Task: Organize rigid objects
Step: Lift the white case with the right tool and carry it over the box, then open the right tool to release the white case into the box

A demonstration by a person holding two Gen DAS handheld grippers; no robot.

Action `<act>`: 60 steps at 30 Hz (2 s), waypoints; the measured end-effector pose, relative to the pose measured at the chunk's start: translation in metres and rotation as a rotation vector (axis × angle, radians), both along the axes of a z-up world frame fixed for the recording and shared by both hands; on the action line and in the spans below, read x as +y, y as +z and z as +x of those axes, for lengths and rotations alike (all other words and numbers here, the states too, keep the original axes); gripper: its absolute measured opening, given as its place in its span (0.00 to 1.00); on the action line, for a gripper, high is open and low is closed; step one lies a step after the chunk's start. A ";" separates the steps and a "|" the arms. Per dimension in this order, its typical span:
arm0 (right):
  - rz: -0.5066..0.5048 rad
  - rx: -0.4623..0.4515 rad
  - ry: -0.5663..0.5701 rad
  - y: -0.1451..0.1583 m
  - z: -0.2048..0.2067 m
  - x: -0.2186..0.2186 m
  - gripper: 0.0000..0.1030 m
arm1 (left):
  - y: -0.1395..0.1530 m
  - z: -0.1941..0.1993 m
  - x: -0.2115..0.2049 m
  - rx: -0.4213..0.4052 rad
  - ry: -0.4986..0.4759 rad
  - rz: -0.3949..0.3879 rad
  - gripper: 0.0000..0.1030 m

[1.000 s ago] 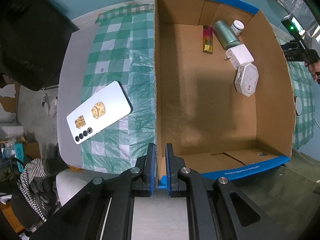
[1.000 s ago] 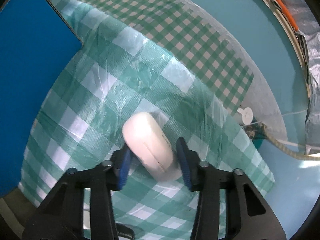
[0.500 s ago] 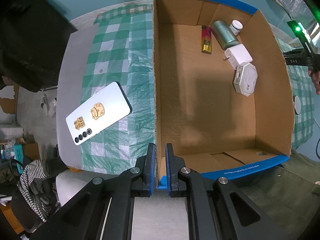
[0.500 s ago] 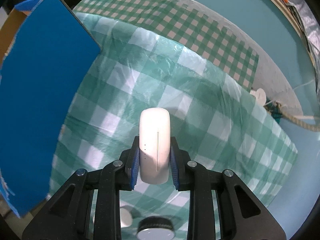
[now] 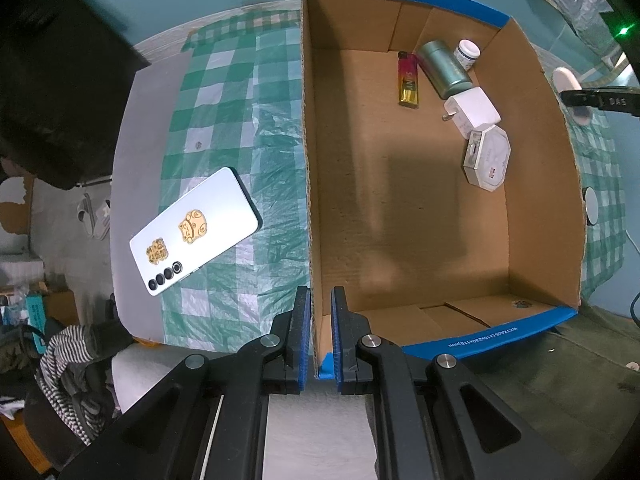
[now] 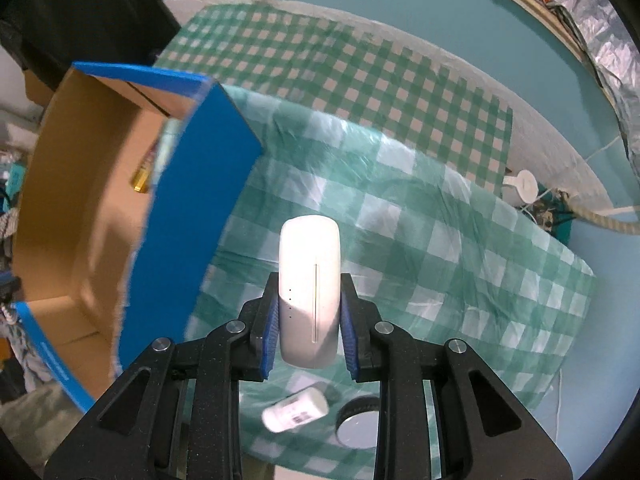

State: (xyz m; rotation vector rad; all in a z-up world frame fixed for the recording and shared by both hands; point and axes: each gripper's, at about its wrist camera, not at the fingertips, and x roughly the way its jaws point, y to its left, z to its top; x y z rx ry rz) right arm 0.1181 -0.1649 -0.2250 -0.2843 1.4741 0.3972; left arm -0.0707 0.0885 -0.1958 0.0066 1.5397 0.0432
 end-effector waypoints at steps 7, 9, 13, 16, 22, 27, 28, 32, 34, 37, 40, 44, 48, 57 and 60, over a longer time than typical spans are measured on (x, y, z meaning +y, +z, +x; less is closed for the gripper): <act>0.021 -0.023 0.015 0.029 -0.010 0.017 0.24 | 0.000 0.000 0.000 -0.001 -0.005 -0.002 0.08; 0.027 -0.031 0.022 0.036 -0.011 0.021 0.24 | 0.000 0.000 0.000 -0.001 -0.005 -0.003 0.08; 0.033 -0.044 0.034 0.046 -0.013 0.029 0.24 | 0.000 0.000 0.000 -0.001 -0.007 -0.004 0.09; 0.043 -0.052 0.049 0.054 -0.015 0.038 0.24 | 0.000 0.000 0.000 -0.002 -0.006 -0.004 0.09; 0.055 -0.064 0.076 0.064 -0.018 0.052 0.24 | 0.000 0.000 0.000 -0.002 -0.006 -0.005 0.08; 0.071 -0.066 0.098 0.069 -0.020 0.068 0.24 | -0.001 0.001 -0.001 -0.003 -0.006 -0.008 0.09; 0.072 -0.065 0.103 0.070 -0.020 0.071 0.24 | -0.001 0.001 -0.001 -0.002 -0.006 -0.008 0.09; 0.071 -0.070 0.130 0.069 -0.020 0.087 0.24 | -0.001 0.001 -0.002 -0.004 -0.007 -0.009 0.09; 0.073 -0.068 0.141 0.068 -0.020 0.093 0.24 | -0.001 0.001 -0.002 -0.004 -0.007 -0.010 0.09; 0.063 -0.067 0.163 0.063 -0.019 0.104 0.24 | -0.001 0.002 -0.003 -0.004 -0.007 -0.011 0.08; 0.059 -0.055 0.172 0.055 -0.017 0.112 0.24 | -0.001 0.001 -0.002 -0.004 -0.007 -0.011 0.08; 0.059 -0.033 0.199 0.044 -0.016 0.124 0.24 | -0.001 0.002 -0.003 -0.004 -0.008 -0.011 0.08; 0.046 -0.015 0.227 0.031 -0.016 0.135 0.24 | -0.001 0.002 -0.002 -0.003 -0.007 -0.012 0.09; -0.001 -0.005 0.332 0.002 -0.018 0.153 0.24 | 0.000 0.003 -0.002 -0.003 -0.006 -0.013 0.09; -0.003 -0.005 0.342 -0.001 -0.018 0.156 0.24 | -0.001 0.003 -0.003 -0.002 -0.008 -0.013 0.09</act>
